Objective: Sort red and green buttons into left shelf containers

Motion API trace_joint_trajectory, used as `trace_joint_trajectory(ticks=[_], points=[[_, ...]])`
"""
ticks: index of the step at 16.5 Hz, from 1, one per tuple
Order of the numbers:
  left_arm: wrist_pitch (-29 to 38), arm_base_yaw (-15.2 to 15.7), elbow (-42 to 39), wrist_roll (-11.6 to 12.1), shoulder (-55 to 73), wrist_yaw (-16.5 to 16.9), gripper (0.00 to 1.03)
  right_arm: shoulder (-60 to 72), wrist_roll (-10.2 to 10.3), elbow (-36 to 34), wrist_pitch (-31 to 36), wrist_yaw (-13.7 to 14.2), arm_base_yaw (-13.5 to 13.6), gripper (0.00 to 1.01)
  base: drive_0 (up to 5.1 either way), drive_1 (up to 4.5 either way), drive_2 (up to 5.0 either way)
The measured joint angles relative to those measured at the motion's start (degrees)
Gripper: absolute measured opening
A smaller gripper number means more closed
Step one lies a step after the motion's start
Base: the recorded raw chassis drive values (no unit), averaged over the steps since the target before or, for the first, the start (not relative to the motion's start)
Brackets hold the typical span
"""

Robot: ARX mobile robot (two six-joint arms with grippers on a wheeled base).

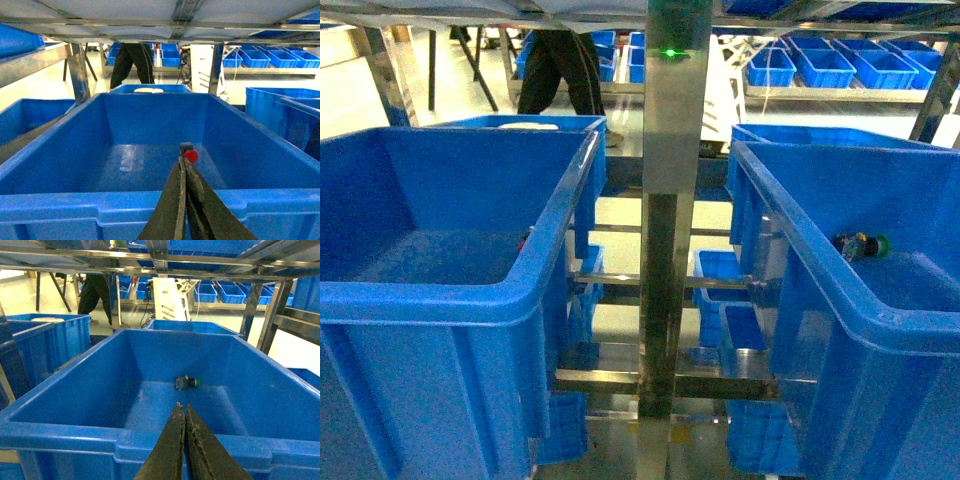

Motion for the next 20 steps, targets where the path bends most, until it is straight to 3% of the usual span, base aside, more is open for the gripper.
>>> trace_joint_trajectory(ticks=[5, 7, 11, 13, 19, 20], points=[[-4.68, 0.0, 0.04, 0.07, -4.46, 0.04, 0.02, -6.62, 0.0, 0.0, -6.67, -0.02, 0.0, 0.02, 0.0, 0.0, 0.0], [-14.58, 0.0, 0.09, 0.15, -11.39, 0.48, 0.02, -8.68, 0.0, 0.0, -8.72, -0.07, 0.0, 0.02, 0.0, 0.0, 0.0], [-14.78, 0.0, 0.09, 0.33, -13.88, 0.2, 0.02, -12.46, 0.0, 0.0, -12.92, -0.04, 0.02, 0.02, 0.0, 0.0, 0.0], [-15.21, 0.0, 0.09, 0.33, -13.88, 0.02, 0.02, -20.35, 0.02, 0.04, -22.49, -0.02, 0.02, 0.02, 0.0, 0.0, 0.0], [-15.04, 0.0, 0.09, 0.33, -13.88, 0.04, 0.02, -21.59, 0.0, 0.04, -22.21, -0.04, 0.02, 0.03, 0.0, 0.0, 0.0], [-15.04, 0.0, 0.09, 0.28, -13.88, 0.04, 0.02, -21.59, 0.02, 0.04, -22.25, -0.02, 0.02, 0.11, 0.0, 0.0, 0.0]])
